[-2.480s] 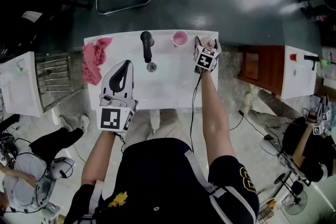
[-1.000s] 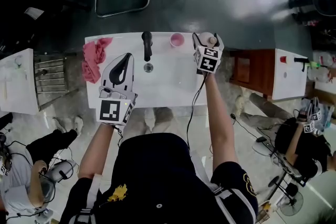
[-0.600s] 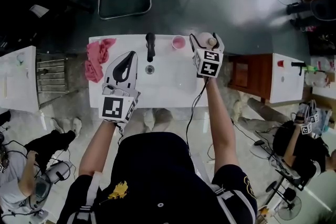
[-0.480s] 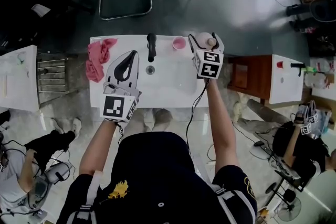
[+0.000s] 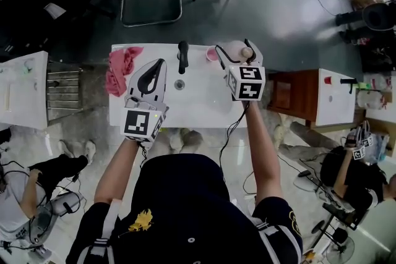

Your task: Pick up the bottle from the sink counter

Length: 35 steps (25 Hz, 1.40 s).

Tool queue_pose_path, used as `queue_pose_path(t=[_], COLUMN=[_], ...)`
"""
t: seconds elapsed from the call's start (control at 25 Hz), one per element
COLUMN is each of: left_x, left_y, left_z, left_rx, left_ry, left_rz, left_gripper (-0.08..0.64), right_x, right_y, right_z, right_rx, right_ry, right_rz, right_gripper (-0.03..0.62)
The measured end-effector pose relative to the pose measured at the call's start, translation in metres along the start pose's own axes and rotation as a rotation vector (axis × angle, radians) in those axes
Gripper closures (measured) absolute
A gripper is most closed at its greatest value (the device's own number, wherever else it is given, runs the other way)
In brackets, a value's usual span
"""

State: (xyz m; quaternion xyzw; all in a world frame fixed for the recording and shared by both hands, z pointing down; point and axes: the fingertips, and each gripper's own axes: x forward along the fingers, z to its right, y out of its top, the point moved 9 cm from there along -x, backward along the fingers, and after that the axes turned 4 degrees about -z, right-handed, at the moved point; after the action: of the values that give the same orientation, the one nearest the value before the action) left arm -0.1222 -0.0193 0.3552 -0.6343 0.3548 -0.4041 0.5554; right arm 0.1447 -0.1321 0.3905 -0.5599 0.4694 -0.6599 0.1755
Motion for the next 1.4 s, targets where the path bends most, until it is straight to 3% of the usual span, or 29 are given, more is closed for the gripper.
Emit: queue_pose_path(t=[0.52,0.88,1.4], left_x=[-0.014,-0.022,-0.025], left_y=[0.018,0.029,0.047], left_z=[-0.014,-0.024,-0.029], left_rx=[0.012,0.017,0.032], left_ry=[0.017,0.037,0.068], left_rz=[0.039,0.068,0.086], left_gripper=[0.541,0.541,0.541], right_x=[-0.056,-0.093,-0.126], right_y=[0.049,0.064,0.072], right_z=[-0.053,-0.076,-0.080], right_rx=[-0.066,-0.068,0.003], right_ry=[0.087,0.048,0.000], right_rz=[0.068,0.162,0.260], right_gripper=[0.163,0.163,0.163])
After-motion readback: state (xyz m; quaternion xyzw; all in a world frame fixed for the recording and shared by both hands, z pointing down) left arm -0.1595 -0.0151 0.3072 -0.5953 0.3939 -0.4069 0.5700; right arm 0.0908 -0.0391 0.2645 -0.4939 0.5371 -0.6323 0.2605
